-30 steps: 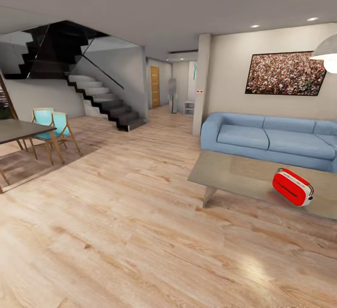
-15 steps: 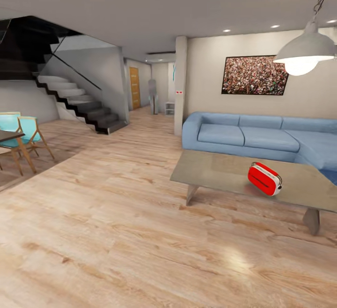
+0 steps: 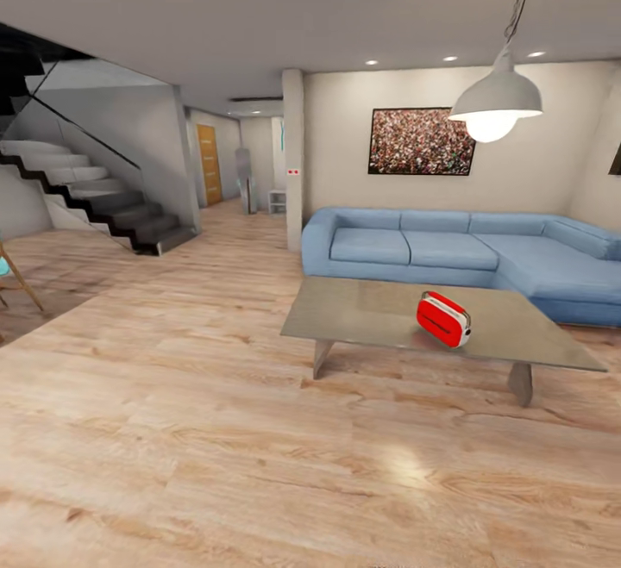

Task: Turn on the radio receiver that's on the table in the living room.

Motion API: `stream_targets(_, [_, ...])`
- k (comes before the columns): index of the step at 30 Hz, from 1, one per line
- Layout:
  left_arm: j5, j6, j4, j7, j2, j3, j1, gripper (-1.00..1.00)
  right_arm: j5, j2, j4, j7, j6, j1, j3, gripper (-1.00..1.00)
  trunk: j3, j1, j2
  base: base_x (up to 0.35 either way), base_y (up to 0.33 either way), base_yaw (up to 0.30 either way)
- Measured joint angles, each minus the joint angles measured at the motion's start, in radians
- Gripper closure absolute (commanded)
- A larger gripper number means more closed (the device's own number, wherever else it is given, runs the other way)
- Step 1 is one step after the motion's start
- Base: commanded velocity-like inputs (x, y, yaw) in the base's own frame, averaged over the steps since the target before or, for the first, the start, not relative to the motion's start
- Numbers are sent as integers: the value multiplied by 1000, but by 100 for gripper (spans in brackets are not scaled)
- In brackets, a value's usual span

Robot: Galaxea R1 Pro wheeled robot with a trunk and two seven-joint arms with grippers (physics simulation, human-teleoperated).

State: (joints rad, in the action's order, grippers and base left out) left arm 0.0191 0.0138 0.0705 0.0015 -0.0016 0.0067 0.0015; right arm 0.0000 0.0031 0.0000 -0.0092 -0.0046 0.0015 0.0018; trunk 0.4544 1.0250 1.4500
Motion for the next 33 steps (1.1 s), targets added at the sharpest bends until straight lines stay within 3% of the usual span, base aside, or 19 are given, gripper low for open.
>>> stream_targets(33, [1,0,0,0,0,1,0,-100,-3,0,0,0,0,0,-4,-100,-14,0,0,0,0,-279])
